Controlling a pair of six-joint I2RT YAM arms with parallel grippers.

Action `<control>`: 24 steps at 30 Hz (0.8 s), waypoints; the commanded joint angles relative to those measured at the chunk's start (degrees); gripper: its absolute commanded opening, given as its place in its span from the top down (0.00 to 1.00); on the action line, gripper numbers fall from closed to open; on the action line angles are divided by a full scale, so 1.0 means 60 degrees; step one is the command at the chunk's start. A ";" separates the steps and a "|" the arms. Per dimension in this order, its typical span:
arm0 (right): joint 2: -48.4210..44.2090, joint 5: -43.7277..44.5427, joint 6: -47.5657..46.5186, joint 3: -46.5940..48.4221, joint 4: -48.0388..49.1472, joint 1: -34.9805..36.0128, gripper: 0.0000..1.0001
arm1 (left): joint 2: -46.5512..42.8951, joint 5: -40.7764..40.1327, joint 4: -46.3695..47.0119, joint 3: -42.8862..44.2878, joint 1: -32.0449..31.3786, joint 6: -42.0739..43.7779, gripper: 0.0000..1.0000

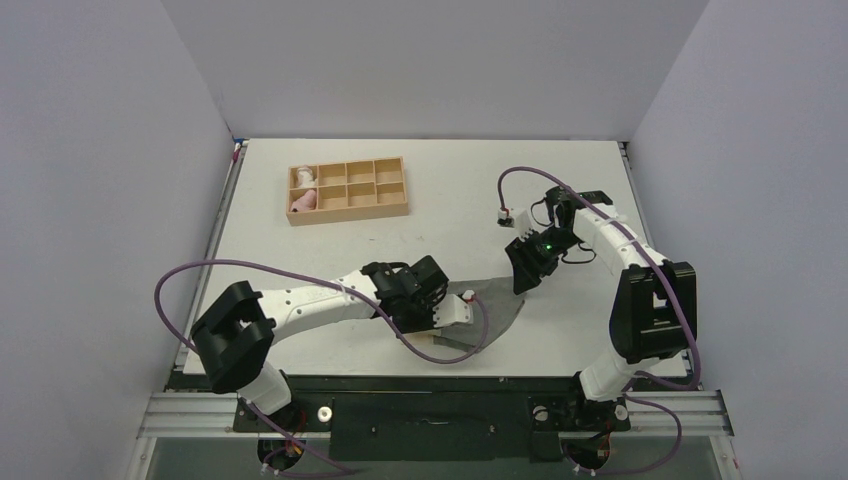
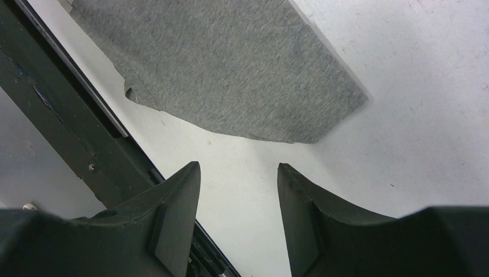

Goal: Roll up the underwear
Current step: Fold the underwear at the center of the board.

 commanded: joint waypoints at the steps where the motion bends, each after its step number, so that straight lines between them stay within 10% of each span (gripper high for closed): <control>1: 0.0062 -0.0055 -0.0202 0.0037 0.0038 0.0002 0.51 | -0.0334 -0.0250 -0.0085 0.0235 -0.0149 0.0007 1.00; 24: 0.0036 -0.0210 -0.0414 -0.0019 -0.0131 -0.0014 0.50 | -0.1047 -0.1478 0.0211 -0.0479 -0.0163 0.0544 1.00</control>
